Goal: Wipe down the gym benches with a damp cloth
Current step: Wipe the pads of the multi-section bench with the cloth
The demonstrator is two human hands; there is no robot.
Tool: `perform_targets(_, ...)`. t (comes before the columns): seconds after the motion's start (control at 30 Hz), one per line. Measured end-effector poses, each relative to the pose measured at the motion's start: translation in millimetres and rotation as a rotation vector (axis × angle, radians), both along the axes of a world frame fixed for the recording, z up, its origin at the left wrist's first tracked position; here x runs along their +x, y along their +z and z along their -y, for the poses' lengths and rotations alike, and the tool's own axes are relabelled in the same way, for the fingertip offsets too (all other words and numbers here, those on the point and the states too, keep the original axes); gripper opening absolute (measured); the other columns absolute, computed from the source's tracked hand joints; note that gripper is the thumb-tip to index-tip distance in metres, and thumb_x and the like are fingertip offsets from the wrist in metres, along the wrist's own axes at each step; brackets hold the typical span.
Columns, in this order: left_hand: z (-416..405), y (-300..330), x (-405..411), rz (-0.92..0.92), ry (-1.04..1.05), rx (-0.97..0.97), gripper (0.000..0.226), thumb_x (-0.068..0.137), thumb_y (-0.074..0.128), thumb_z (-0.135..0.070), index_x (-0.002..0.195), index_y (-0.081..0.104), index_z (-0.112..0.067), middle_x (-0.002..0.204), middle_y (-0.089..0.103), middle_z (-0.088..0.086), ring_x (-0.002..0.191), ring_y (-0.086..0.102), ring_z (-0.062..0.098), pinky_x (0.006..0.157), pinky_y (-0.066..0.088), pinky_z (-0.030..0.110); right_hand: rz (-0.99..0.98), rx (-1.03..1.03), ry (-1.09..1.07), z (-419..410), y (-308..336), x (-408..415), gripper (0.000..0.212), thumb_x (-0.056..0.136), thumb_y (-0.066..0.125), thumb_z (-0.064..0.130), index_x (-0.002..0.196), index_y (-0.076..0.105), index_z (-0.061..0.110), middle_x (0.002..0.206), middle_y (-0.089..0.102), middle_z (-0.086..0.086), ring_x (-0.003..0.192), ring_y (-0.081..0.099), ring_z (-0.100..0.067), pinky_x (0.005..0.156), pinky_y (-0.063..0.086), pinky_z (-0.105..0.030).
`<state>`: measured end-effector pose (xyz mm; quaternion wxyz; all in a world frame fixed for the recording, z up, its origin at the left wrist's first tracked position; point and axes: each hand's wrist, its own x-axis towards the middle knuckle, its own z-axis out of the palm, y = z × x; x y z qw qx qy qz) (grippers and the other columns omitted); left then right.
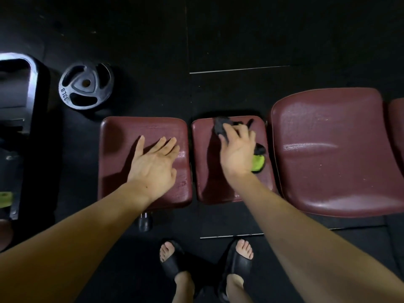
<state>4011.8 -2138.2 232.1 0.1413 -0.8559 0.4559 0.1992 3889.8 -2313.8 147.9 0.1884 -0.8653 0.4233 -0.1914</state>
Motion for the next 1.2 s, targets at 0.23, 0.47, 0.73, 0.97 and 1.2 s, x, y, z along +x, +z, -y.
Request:
perform_targets(0.23, 5, -2, -6, -0.039, 0.05, 0.023, 0.067, 0.099, 0.038, -0.036, 0.163, 0.018, -0.025, 0.172, 0.004, -0.009, 0.158, 0.001, 0.013, 0.125, -0.004, 0.06, 0.029, -0.144, 0.43, 9, -5, 20, 0.034, 0.091, 0.063, 0.019, 0.123, 0.073, 0.012, 0.116, 0.067, -0.017, 0.097, 0.06, -0.044, 0.078, 0.055, -0.051)
perform_targets(0.47, -2, -9, -4, -0.056, 0.046, -0.017, 0.068, 0.099, 0.038, -0.034, 0.163, 0.017, -0.026, 0.172, 0.002, -0.009, 0.158, 0.0, 0.012, 0.126, 0.002, 0.057, -0.064, -0.018, -0.166, 44, -13, -22, 0.032, 0.1, 0.062, 0.022, 0.13, 0.07, 0.014, 0.122, 0.061, -0.02, 0.104, 0.054, -0.045, 0.091, 0.049, -0.057)
perform_targets(0.73, -1, -6, 2, -0.04, 0.012, 0.011, 0.067, 0.098, 0.038, -0.034, 0.162, 0.019, -0.027, 0.172, 0.006, -0.009, 0.158, 0.004, 0.012, 0.125, 0.001, 0.056, 0.03, -0.098, 0.353, -11, 3, 43, 0.032, 0.091, 0.07, 0.017, 0.123, 0.071, 0.012, 0.116, 0.063, -0.017, 0.1, 0.056, -0.044, 0.08, 0.052, -0.05)
perform_targets(0.97, -2, -8, -1, -0.051, 0.022, -0.022, 0.069, 0.098, 0.042, -0.033, 0.162, 0.019, -0.027, 0.172, 0.005, -0.009, 0.158, 0.002, 0.012, 0.125, 0.004, 0.054, -0.091, -0.051, -0.137, 46, -11, -31, 0.033, 0.1, 0.062, 0.022, 0.13, 0.069, 0.013, 0.121, 0.06, -0.022, 0.105, 0.054, -0.047, 0.09, 0.05, -0.059)
perform_targets(1.2, 1, -4, -3, -0.059, 0.041, -0.016, 0.069, 0.098, 0.041, -0.032, 0.162, 0.019, -0.026, 0.172, 0.004, -0.009, 0.158, 0.0, 0.013, 0.126, 0.001, 0.054, 0.009, -0.054, 0.3, -52, 2, 25, 0.034, 0.091, 0.072, 0.015, 0.125, 0.071, 0.013, 0.117, 0.062, -0.017, 0.095, 0.054, -0.042, 0.078, 0.049, -0.05)
